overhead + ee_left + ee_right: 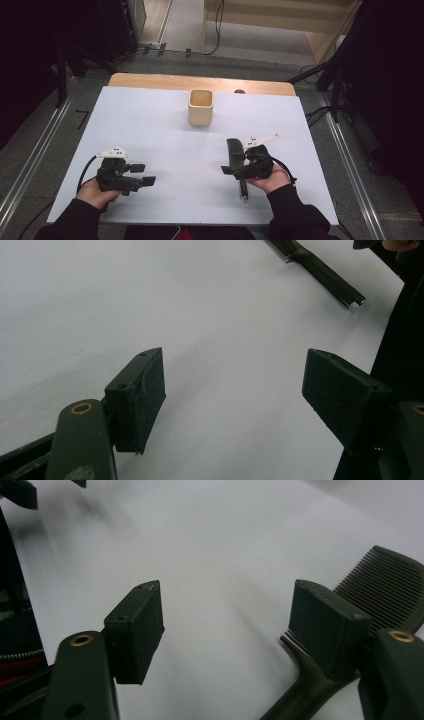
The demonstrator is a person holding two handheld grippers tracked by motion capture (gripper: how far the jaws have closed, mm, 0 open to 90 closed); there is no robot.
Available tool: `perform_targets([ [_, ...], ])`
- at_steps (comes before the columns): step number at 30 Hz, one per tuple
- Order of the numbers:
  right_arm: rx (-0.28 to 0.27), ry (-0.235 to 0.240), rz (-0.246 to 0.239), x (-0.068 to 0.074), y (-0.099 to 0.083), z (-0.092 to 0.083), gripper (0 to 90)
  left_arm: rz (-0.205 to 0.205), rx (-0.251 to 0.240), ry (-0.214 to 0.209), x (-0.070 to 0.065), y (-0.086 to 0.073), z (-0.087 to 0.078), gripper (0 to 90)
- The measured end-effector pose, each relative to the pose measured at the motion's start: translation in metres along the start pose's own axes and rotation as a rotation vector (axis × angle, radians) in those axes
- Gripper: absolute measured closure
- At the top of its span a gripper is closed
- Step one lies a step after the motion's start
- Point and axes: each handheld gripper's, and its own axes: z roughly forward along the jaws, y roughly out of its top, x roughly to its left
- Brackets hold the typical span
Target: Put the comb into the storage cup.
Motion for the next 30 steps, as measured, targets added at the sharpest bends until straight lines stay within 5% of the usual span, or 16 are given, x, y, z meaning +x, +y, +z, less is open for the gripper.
perform_targets([
  [5,0.011,-0.008,-0.006,0.0,-0.005,0.002,40.7,0.0,-0.004,0.001,0.0,0.0,0.0,25.8],
  [16,0.088,-0.003,-0.002,0.002,-0.016,0.008,87.8,0.0,-0.005,0.006,0.0,0.0,0.0,25.8],
  [30,0.211,0.0,0.018,0.0,-0.025,0.025,88.0,0.001,-0.004,0.006,0.0,0.0,0.0,25.8],
])
